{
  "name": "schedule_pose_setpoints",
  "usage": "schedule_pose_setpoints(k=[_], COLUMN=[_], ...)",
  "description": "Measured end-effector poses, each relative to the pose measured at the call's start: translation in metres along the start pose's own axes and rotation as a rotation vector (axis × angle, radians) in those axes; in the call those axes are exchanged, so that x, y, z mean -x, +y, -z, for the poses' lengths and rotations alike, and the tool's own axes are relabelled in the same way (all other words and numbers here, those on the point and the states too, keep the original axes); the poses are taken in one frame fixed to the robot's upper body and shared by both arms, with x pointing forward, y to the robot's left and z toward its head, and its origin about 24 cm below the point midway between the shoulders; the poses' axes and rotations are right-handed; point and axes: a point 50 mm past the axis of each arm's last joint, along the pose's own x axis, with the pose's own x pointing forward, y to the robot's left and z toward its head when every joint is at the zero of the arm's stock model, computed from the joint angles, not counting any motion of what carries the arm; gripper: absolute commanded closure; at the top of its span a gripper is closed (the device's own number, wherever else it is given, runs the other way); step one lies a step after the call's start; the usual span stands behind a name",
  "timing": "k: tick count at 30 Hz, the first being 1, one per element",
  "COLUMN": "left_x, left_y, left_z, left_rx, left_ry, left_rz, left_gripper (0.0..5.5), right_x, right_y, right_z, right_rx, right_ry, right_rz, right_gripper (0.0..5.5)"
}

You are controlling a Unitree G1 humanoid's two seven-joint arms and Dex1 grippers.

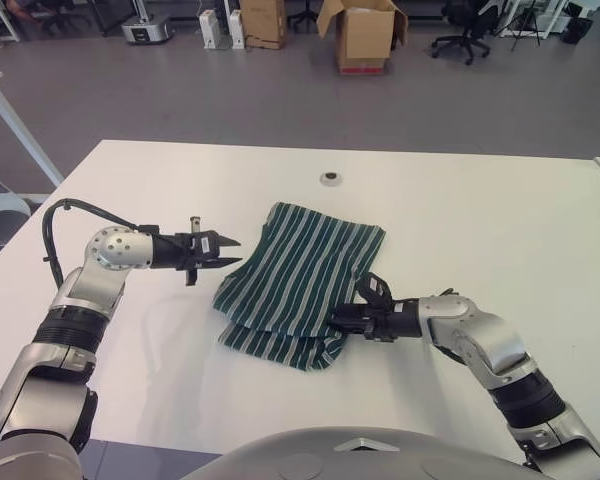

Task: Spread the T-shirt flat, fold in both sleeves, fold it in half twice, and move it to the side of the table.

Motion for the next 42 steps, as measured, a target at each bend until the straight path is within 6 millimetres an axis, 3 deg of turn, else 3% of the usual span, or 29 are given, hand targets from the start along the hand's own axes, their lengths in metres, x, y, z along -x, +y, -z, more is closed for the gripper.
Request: schedule_pose_setpoints(k=[3, 6, 9, 11, 13, 15, 18, 21, 24, 28, 30, 34, 39, 42], left_x=[0.004, 0.002, 0.006, 0.012, 0.019, 0.026, 0.028, 0.017, -0.001, -0.017, -0.026, -0.039, -0.053, -0.058], left_y=[0.0, -0.008, -0.033, -0.048, -0.056, -0.052, -0.048, -0.053, -0.063, -0.071, -0.072, -0.073, -0.081, -0.084], left_z=[0.003, 0.001, 0.01, 0.012, 0.02, 0.022, 0.022, 0.019, 0.013, 0.008, 0.003, -0.003, -0.01, -0.01], left_rx=[-0.023, -0.091, -0.143, -0.28, -0.408, -0.59, -0.711, -0.764, -0.797, -0.801, -0.821, -0.848, -0.853, -0.841], left_ry=[-0.001, -0.019, -0.027, -0.048, -0.017, 0.002, -0.011, -0.084, -0.196, -0.278, -0.313, -0.359, -0.427, -0.444], left_rz=[0.016, 0.091, 0.211, 0.288, 0.36, 0.396, 0.38, 0.338, 0.314, 0.296, 0.306, 0.367, 0.41, 0.449], left_gripper=[4.13, 4.13, 4.13, 3.78, 3.43, 3.1, 3.1, 3.1, 3.1, 3.1, 3.44, 4.31, 5.23, 5.39], right_x=[0.022, 0.04, 0.061, 0.068, 0.075, 0.083, 0.091, 0.084, 0.075, 0.056, 0.043, 0.016, 0.014, 0.017], right_y=[0.0, 0.008, 0.011, 0.015, 0.014, 0.008, -0.002, -0.003, -0.003, -0.004, -0.005, -0.005, -0.014, -0.016], right_z=[-0.003, -0.032, -0.047, -0.055, -0.049, -0.031, 0.001, 0.038, 0.04, 0.035, 0.03, 0.018, 0.016, 0.019], right_rx=[0.076, 0.143, 0.217, 0.245, 0.272, 0.331, 0.453, 0.612, 0.881, 1.047, 1.115, 1.261, 1.311, 1.26], right_ry=[0.026, -0.113, -0.151, -0.195, -0.19, -0.139, -0.01, 0.111, 0.078, -0.024, -0.062, -0.103, -0.095, -0.08], right_rz=[-0.034, -0.105, -0.088, -0.058, -0.007, 0.096, 0.204, 0.187, 0.176, 0.173, 0.131, -0.052, -0.114, -0.128], right_gripper=[4.13, 4.13, 4.13, 3.77, 3.39, 3.04, 3.04, 3.04, 3.04, 3.04, 3.01, 3.88, 4.84, 5.34])
